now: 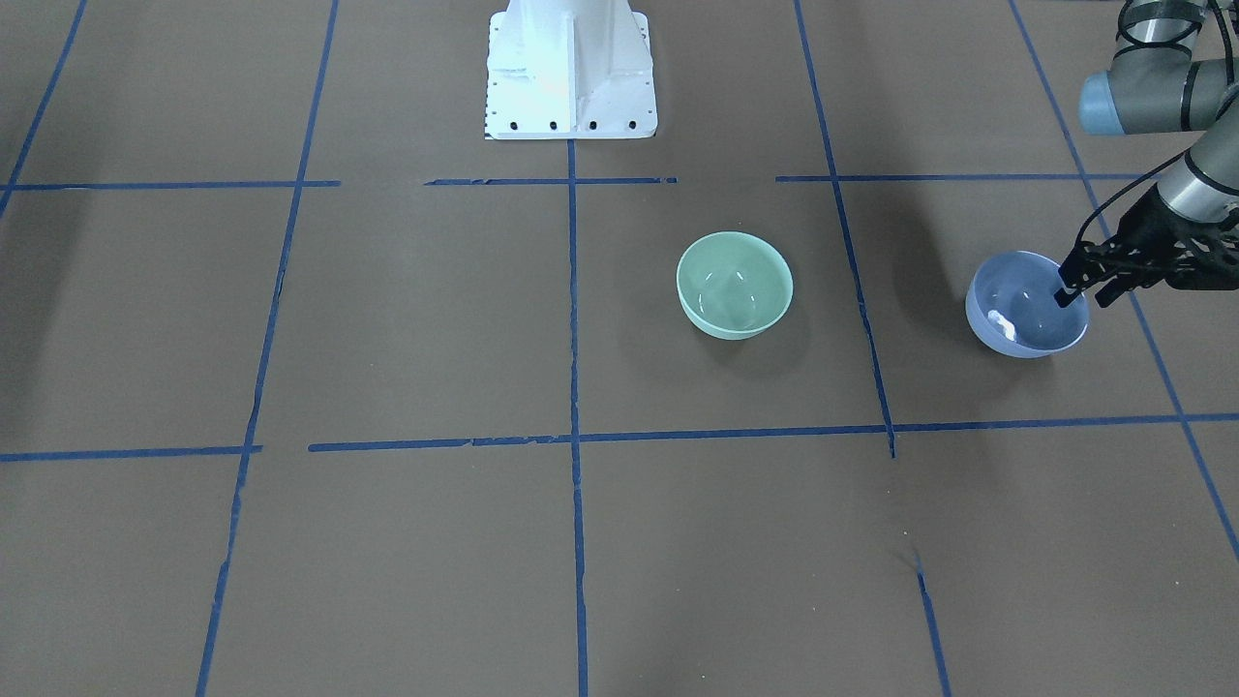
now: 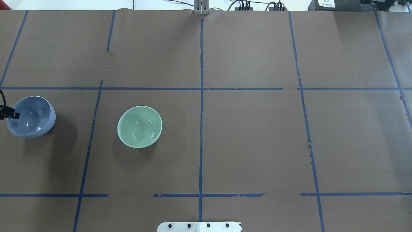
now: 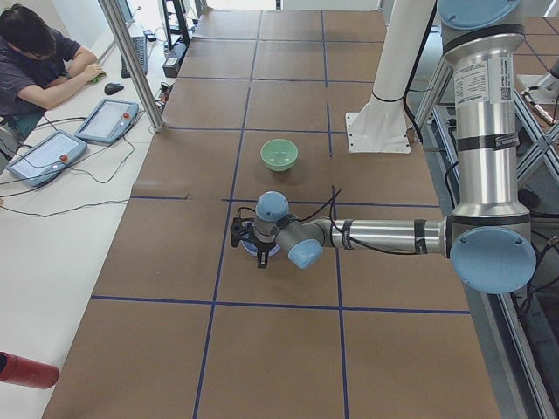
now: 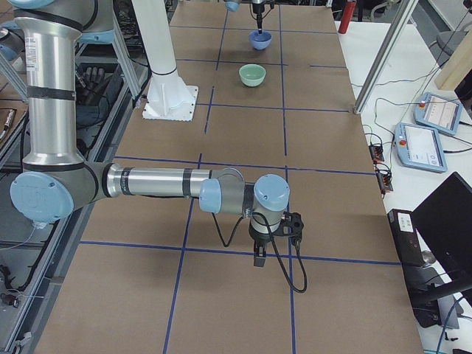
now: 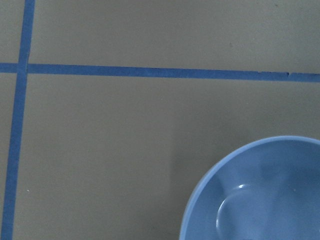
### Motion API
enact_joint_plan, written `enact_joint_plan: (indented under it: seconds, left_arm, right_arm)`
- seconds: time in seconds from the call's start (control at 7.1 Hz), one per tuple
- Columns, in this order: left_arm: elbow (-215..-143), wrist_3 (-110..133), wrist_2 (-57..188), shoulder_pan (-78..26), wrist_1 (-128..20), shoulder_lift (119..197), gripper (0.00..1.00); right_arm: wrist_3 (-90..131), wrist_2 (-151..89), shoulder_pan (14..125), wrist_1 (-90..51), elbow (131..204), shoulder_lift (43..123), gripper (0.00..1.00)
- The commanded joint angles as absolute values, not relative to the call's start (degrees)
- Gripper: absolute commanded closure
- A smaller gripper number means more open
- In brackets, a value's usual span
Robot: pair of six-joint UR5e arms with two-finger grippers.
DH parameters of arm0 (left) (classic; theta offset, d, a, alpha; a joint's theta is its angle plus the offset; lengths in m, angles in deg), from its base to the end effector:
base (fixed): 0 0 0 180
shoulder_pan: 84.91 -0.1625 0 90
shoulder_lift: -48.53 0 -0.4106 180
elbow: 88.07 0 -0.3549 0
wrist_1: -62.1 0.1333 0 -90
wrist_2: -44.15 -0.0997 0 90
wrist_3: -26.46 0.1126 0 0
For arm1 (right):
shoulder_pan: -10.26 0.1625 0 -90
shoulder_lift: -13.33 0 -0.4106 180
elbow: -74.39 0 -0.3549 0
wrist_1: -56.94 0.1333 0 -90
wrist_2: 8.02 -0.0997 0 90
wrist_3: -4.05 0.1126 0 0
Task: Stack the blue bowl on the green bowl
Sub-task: 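Move the left gripper down to the rim of the blue bowl and grasp it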
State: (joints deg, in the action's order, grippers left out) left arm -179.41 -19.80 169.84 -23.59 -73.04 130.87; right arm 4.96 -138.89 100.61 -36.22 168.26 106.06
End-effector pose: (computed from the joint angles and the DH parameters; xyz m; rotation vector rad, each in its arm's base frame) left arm 0.1485 -0.4123 0.6173 0.1556 0.8721 -0.0756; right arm 0.0623 -0.4315 0.6542 -0.0372 -0.7131 0.0336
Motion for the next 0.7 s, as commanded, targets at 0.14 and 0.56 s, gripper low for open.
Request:
enact_joint_plan:
  seconds: [0.14, 0.56]
  left_arm:
    - [-179.47, -19.94, 170.44, -23.65, -72.63, 130.45, 1.00]
    - [-188.91, -21.34, 170.36, -23.39, -62.60, 131.06, 1.00]
  right_arm:
    - [4.93, -138.89, 100.61, -36.22, 168.26, 106.06, 0.00]
    - [4.93, -138.89, 100.69, -36.22, 168.26, 106.06, 0.00]
